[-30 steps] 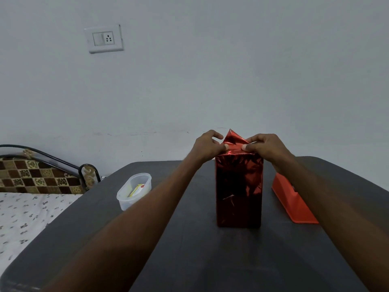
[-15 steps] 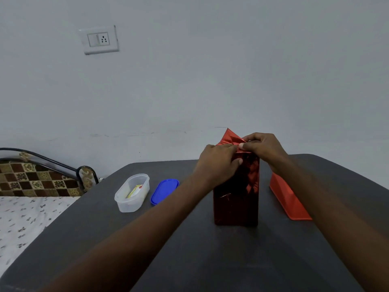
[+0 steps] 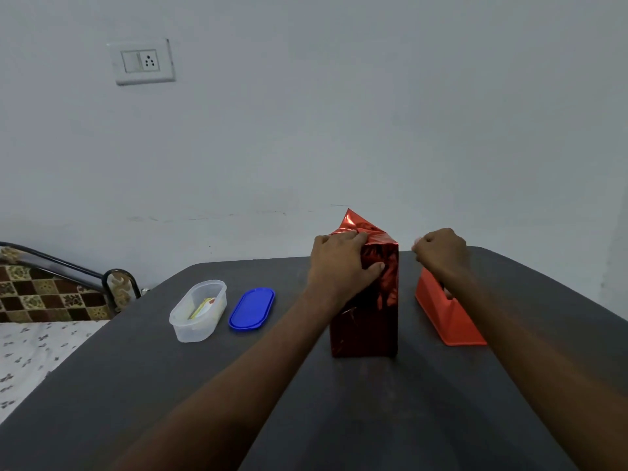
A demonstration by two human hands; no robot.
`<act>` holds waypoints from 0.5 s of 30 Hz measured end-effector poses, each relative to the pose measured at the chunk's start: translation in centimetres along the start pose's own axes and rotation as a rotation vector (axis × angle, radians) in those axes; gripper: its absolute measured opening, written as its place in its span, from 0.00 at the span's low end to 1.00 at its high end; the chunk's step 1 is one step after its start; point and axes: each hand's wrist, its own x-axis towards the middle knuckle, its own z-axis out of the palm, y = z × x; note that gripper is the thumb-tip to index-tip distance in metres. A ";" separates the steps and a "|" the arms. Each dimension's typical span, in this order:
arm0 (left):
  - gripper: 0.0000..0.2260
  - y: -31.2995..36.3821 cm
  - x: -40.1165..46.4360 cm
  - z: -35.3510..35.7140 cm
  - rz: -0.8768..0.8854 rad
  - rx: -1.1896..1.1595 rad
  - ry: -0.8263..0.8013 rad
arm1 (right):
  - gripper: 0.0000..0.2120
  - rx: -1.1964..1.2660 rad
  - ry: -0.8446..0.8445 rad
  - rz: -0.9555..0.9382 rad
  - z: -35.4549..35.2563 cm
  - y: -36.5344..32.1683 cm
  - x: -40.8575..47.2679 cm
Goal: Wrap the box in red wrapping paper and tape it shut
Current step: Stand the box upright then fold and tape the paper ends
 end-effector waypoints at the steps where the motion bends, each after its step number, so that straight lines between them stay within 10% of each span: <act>1: 0.29 0.0 0.0 0.1 -0.007 0.003 0.008 | 0.09 -0.124 0.005 -0.025 -0.6 0.6 -0.4; 8: 0.29 0.3 -0.1 0.2 -0.022 0.008 0.017 | 0.09 -0.615 -0.037 -0.031 -3.7 4.1 -2.6; 15: 0.30 0.3 -0.3 0.0 -0.024 0.015 0.009 | 0.10 -0.471 -0.128 0.114 -5.2 6.1 -2.4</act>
